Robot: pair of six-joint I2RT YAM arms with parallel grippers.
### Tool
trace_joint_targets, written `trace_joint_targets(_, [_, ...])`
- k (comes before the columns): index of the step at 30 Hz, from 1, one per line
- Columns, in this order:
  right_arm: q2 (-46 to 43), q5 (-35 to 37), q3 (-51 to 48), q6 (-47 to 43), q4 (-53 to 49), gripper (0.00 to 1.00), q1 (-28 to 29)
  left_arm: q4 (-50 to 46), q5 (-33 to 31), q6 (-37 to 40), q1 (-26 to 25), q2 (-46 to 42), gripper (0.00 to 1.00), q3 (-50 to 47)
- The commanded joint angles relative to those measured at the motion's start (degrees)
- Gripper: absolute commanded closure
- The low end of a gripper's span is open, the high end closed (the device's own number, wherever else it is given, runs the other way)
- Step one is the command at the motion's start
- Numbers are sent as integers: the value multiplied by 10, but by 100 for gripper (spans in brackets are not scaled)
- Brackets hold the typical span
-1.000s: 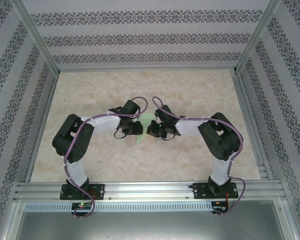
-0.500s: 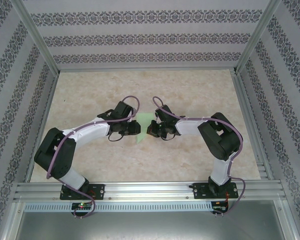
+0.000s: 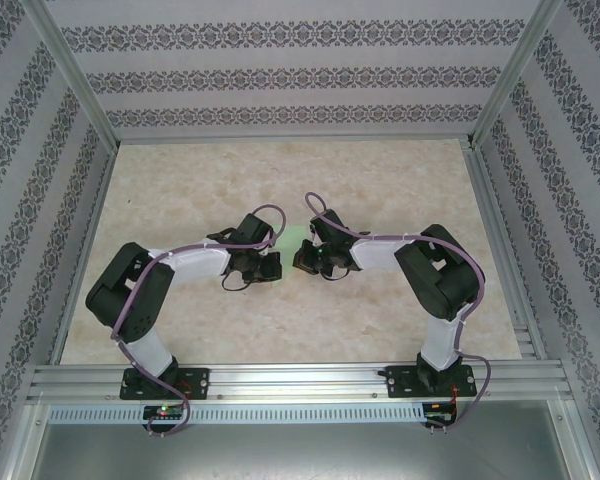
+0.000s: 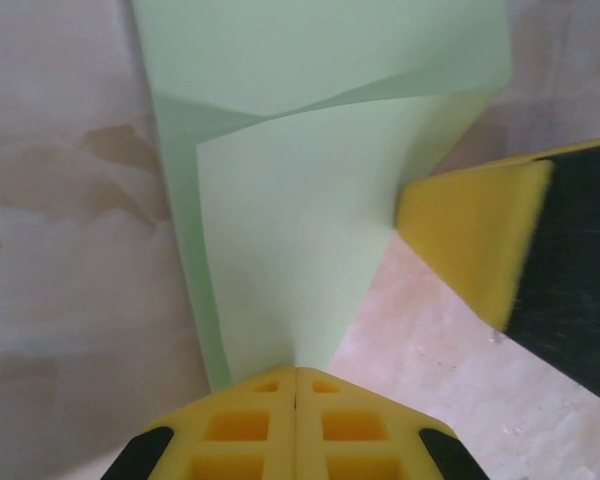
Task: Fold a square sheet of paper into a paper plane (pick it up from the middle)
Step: Third fold the triangle at the center of the table.
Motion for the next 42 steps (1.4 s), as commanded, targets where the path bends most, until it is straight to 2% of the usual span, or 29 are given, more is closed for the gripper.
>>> trace_joint_targets(1, [11,8,4,3,1,95,-1,4,-29,7,-6,7,95,-4])
trace_joint_targets(8, [1,4,6,-5,3,95,-3,-5,-49,14,-6,17,97,-9])
trace_joint_targets(16, [-56,-25,11,-41,35,95,18,-8,-52,14,-6,26,100,-15])
trace_joint_targets(24, [-15,-22,7,-9,57,100,36,-14,-61,10,-6,27,100,-16])
trace_joint_targets(32, [23,-20,11,3,60,100,36,-20,-66,6,-6,22,100,-15])
trace_joint_targets(37, [34,-19,9,3,54,100,36,-15,-53,4,-6,15,100,-10])
trace_joint_targets(42, [33,-14,3,9,52,100,33,40,13,-7,-6,-30,99,-14])
